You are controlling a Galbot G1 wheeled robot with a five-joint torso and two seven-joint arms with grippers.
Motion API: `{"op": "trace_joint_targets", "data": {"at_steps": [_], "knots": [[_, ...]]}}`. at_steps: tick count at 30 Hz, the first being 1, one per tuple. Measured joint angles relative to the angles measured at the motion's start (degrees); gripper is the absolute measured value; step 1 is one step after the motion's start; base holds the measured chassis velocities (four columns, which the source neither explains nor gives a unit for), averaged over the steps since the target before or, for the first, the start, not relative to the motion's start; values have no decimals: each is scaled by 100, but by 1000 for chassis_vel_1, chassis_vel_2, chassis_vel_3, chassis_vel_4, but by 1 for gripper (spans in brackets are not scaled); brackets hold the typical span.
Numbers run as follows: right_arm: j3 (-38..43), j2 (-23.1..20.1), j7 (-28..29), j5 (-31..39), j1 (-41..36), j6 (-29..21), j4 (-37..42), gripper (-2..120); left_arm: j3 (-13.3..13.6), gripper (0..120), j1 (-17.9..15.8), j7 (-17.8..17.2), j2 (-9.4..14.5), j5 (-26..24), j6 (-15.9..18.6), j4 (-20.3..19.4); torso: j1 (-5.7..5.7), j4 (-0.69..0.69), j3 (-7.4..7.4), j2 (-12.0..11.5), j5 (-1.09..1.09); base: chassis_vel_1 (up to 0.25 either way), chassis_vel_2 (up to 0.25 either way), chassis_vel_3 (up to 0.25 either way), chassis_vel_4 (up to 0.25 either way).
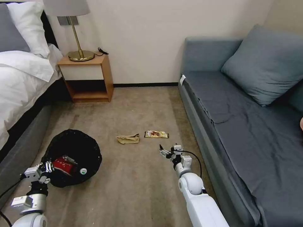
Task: Pick up the trash bin, then pick up the garbage on the floor and place it into the trash bin.
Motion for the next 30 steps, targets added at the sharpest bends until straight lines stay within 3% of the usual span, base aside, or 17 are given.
{"op": "trace_joint_targets", "data": {"at_steps": [30], "knots": [[-45, 88, -68, -48, 221, 69, -315, 100, 28, 5, -192, -9, -35, 10, 39, 171, 0, 0, 0, 0, 0, -84, 85, 85, -87]]}}
